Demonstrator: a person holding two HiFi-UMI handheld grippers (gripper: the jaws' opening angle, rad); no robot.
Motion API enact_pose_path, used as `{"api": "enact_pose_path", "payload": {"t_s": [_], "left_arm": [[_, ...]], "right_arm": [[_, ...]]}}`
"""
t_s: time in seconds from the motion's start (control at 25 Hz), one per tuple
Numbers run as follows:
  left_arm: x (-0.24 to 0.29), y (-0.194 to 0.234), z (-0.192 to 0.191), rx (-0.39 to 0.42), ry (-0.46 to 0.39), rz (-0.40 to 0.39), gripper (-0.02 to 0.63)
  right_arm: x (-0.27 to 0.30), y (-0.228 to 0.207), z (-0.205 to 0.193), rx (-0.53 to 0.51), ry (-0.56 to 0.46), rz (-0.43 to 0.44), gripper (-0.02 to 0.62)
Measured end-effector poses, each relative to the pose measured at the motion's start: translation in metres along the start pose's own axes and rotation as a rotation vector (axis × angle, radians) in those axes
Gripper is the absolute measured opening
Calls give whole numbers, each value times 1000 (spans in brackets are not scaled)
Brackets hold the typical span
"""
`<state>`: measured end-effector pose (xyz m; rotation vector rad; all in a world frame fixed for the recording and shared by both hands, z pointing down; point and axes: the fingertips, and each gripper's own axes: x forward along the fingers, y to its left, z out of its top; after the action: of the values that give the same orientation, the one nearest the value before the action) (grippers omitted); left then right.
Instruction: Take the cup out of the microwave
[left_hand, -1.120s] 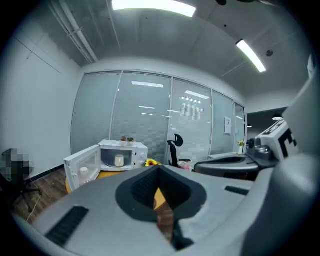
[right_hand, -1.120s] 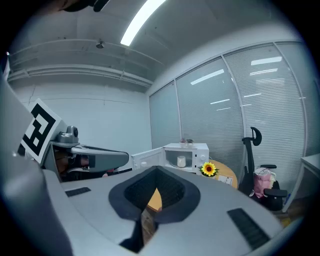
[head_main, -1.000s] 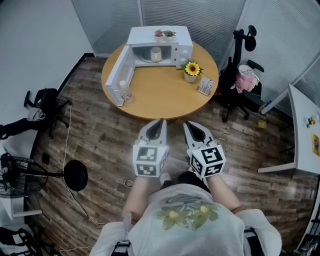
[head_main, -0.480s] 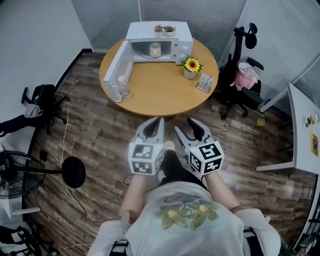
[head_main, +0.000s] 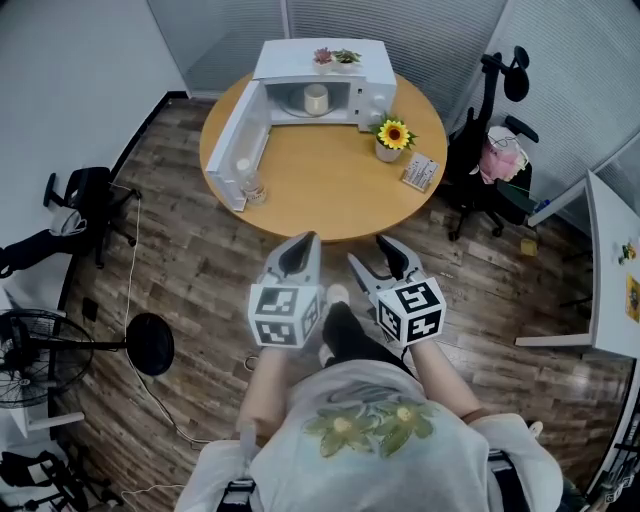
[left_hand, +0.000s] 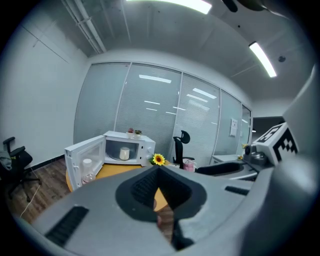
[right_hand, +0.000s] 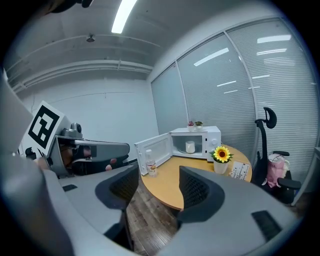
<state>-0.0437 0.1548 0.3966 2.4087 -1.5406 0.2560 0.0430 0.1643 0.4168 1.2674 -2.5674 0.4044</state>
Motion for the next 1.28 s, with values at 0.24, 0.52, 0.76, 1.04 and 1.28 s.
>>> {"api": "enact_pose_path", "payload": {"t_s": [0.24,0.52,0.76,1.04,1.28], "left_arm": [[34,20,8,12,18,12,3],[76,54,18,10,43,26,3],[115,81,24,-9,59,32,3],[154,97,30,-12,75,29,3],[183,107,36,-6,90,32,3]], "right_arm": [[35,-23,6,9,37,18,247],[85,-50,20,25,59,31,247],[127,-72,33,28,73,44,246],[162,-93,44,12,84,57,246],[189,-114,54,19,86,62,247]]}}
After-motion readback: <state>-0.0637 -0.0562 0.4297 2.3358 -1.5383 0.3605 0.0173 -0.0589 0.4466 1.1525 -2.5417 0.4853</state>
